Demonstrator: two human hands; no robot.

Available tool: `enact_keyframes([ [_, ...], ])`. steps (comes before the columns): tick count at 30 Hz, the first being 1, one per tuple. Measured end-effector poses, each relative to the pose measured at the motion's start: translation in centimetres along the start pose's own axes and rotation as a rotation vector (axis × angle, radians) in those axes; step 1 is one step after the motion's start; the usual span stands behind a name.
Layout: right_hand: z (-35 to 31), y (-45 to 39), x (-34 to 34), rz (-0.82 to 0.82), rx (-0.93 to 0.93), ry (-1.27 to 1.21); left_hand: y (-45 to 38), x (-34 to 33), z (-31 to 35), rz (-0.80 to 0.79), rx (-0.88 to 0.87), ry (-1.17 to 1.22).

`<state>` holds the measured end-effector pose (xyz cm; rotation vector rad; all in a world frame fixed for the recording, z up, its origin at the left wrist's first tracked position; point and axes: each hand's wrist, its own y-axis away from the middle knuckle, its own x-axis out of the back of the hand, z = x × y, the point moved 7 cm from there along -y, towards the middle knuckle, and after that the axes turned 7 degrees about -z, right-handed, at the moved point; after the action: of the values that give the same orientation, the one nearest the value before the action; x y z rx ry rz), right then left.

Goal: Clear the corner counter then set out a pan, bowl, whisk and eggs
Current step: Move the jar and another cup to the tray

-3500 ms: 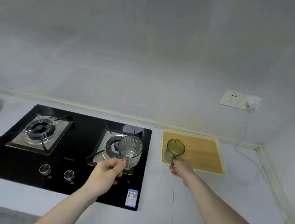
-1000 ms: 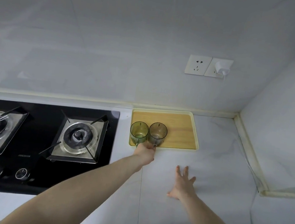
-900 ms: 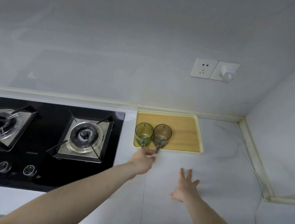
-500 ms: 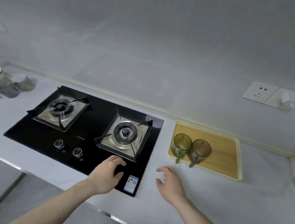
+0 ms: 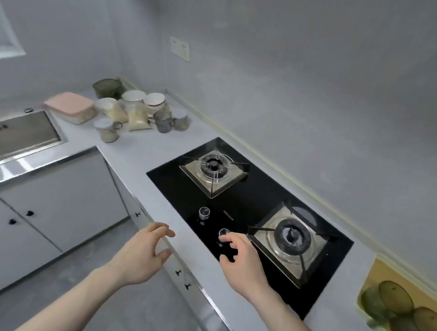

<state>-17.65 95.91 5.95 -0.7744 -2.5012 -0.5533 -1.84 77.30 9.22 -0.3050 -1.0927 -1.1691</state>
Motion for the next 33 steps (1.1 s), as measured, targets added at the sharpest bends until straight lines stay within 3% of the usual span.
enact_keyframes([
  [9,-13.8,-6.5,-11.5,-0.065,0.121,-0.066,4.6,10.6,-16.3,0.155,0.091,0.046],
  [16,-20.0,-10.4,-15.2,-0.087,0.17,-0.068,3.7,15.7,-22.1,0.198,0.099,0.104],
  [25,-25.3,-20.5,-17.6,-0.11,0.196,-0.096,-2.2,21.5,-27.1,0.248,0.064,0.145],
  [33,-27.1,-31.7,-20.1,-0.129,0.119,-0.152,-8.4,27.7,-34.8,0.219,0.142,0.169],
])
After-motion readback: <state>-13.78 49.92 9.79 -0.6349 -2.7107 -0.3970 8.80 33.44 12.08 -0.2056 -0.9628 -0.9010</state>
